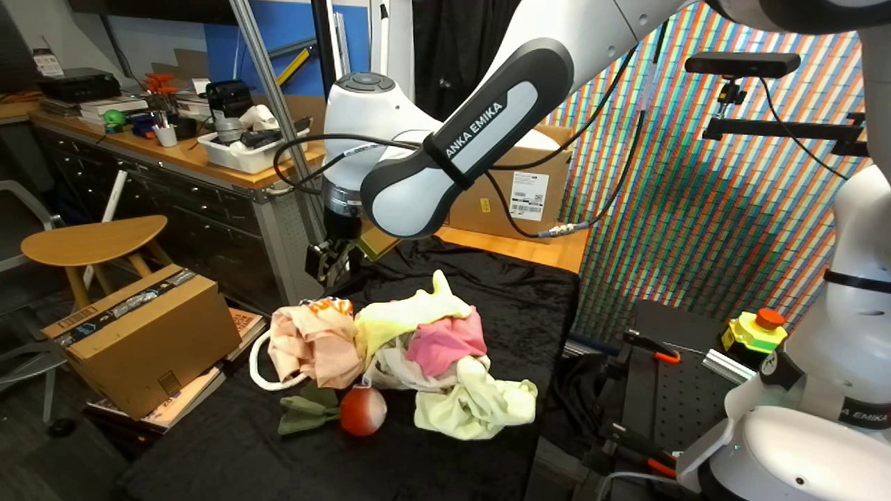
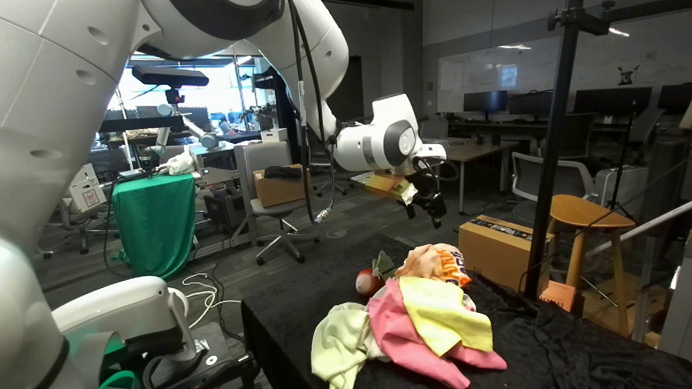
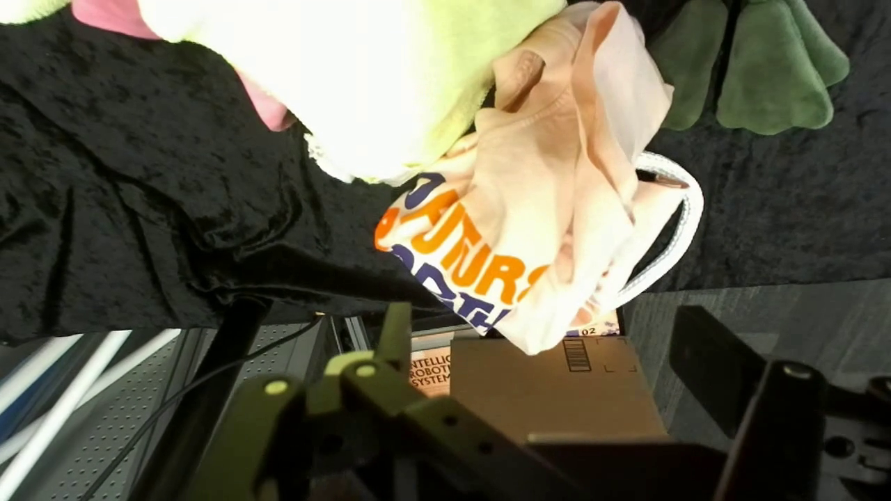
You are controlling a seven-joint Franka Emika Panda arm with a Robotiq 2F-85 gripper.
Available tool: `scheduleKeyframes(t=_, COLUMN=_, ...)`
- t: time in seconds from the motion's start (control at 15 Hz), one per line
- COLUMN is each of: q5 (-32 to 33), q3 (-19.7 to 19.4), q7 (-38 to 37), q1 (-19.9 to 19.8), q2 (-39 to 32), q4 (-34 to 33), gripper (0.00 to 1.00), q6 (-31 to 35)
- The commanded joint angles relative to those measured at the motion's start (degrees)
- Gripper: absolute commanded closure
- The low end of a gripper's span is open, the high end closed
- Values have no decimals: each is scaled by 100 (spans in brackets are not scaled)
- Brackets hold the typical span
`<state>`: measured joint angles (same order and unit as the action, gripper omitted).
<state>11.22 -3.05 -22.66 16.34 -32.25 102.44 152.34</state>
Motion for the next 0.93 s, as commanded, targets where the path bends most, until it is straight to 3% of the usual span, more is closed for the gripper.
scheduleKeyframes(t=0.0, q5=38, q3=-30, q7=153, q1=58, q2=21, q4=-3, gripper=0, q6=-113)
scheduleKeyframes(t=0.47, q5=145, q3=317, q7=1010, q1=62, q2=271, q4=776, gripper=0, q6=-457)
scheduleKeyframes(t=0.87, q5=942, q3=80, q7=416, q1=781, q2=-148, q4=976, gripper=0, q6=144)
